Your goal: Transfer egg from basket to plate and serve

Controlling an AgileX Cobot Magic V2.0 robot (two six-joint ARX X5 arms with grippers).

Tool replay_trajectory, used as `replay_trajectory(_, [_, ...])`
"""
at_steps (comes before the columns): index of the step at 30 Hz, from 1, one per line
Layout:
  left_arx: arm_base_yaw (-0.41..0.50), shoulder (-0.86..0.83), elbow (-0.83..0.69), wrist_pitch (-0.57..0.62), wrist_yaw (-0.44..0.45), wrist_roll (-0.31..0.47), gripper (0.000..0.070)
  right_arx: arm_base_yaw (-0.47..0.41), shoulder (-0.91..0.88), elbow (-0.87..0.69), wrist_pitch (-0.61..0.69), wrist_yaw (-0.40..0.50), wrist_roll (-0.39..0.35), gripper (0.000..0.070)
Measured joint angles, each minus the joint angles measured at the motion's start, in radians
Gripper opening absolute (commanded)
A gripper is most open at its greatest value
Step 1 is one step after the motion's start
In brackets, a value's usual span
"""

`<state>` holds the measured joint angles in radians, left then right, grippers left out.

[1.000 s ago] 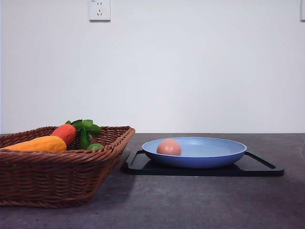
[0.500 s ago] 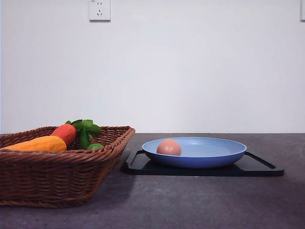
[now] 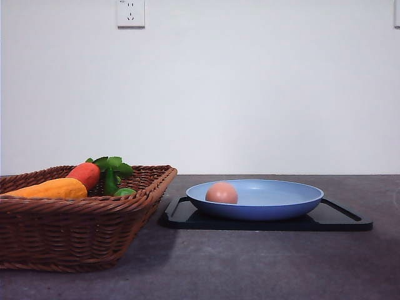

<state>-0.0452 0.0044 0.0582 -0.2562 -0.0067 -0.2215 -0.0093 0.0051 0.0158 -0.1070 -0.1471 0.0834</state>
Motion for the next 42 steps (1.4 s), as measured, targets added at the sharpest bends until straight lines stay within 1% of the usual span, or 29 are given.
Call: replay_trajectory(42, [0.0, 0.0, 0.0, 0.0, 0.0, 0.0, 0.0, 0.0, 0.0, 0.0, 0.0, 0.0, 0.0, 0.0])
